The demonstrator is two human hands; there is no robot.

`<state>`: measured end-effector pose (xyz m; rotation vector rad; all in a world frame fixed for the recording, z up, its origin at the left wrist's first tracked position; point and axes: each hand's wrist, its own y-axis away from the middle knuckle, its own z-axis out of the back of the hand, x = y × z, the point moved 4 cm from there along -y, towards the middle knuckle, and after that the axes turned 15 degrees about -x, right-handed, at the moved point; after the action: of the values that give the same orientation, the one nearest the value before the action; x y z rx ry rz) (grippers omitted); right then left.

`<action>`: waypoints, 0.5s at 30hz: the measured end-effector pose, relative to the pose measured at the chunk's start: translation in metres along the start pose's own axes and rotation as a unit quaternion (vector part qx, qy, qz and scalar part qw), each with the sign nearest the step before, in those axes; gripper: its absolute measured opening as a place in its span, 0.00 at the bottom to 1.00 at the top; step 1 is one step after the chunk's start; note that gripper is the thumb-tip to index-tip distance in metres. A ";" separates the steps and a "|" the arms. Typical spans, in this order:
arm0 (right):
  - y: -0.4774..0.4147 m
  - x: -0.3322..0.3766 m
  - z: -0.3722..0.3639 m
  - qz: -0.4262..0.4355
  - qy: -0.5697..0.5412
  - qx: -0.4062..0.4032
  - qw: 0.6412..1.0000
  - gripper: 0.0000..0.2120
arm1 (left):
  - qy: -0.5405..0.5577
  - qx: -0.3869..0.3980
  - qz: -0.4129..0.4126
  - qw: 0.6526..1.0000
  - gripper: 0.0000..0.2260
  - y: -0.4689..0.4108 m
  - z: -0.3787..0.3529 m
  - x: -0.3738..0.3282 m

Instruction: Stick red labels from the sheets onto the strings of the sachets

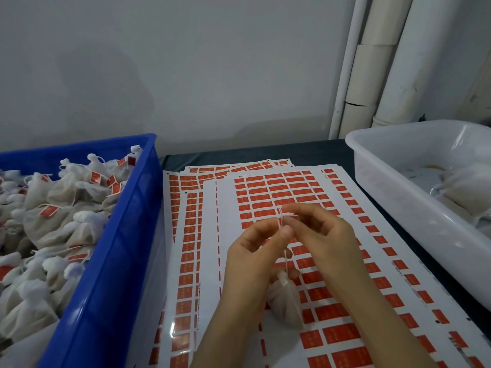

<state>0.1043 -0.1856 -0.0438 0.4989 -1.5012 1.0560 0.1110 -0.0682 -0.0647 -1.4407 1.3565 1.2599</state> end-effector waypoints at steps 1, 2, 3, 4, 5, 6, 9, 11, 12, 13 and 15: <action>0.000 0.000 0.001 -0.001 0.003 -0.003 1.000 0.09 | -0.014 -0.019 -0.015 1.000 0.17 0.000 0.001 0.001; 0.000 -0.001 0.001 -0.002 0.005 -0.006 1.000 0.08 | -0.019 -0.038 -0.022 0.999 0.15 -0.002 0.002 0.002; 0.000 -0.002 0.002 -0.004 0.004 -0.008 1.000 0.07 | -0.020 -0.054 -0.024 0.998 0.13 -0.003 0.004 0.003; -0.001 -0.003 0.002 -0.008 0.002 -0.008 1.000 0.05 | -0.020 -0.068 -0.024 0.997 0.11 -0.003 0.005 0.003; -0.001 -0.004 0.002 -0.012 -0.002 -0.006 1.000 0.02 | -0.018 -0.080 -0.029 0.996 0.08 -0.003 0.006 0.002; -0.002 -0.005 0.002 -0.014 -0.005 -0.005 1.000 0.01 | -0.016 -0.088 -0.036 0.995 0.07 -0.003 0.006 0.001; -0.001 -0.006 0.002 -0.014 -0.013 0.010 1.000 0.03 | -0.007 -0.102 -0.045 0.994 0.06 -0.002 0.007 -0.002; 0.000 -0.006 0.000 -0.015 -0.013 0.021 1.000 0.04 | -0.005 -0.112 -0.037 0.993 0.06 -0.004 0.009 -0.002; 0.000 -0.005 0.000 -0.013 -0.012 0.027 0.999 0.04 | -0.003 -0.115 -0.032 0.993 0.08 -0.004 0.010 -0.002; 0.001 -0.005 -0.001 -0.007 -0.010 0.033 0.999 0.05 | -0.001 -0.119 -0.028 0.992 0.10 -0.005 0.012 -0.002; 0.002 -0.002 -0.003 0.003 -0.008 0.045 0.999 0.04 | 0.000 -0.120 -0.032 0.992 0.11 -0.004 0.012 -0.002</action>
<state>0.1049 -0.1826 -0.0471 0.5662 -1.4756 1.1304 0.1137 -0.0551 -0.0660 -1.6330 1.1784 1.4176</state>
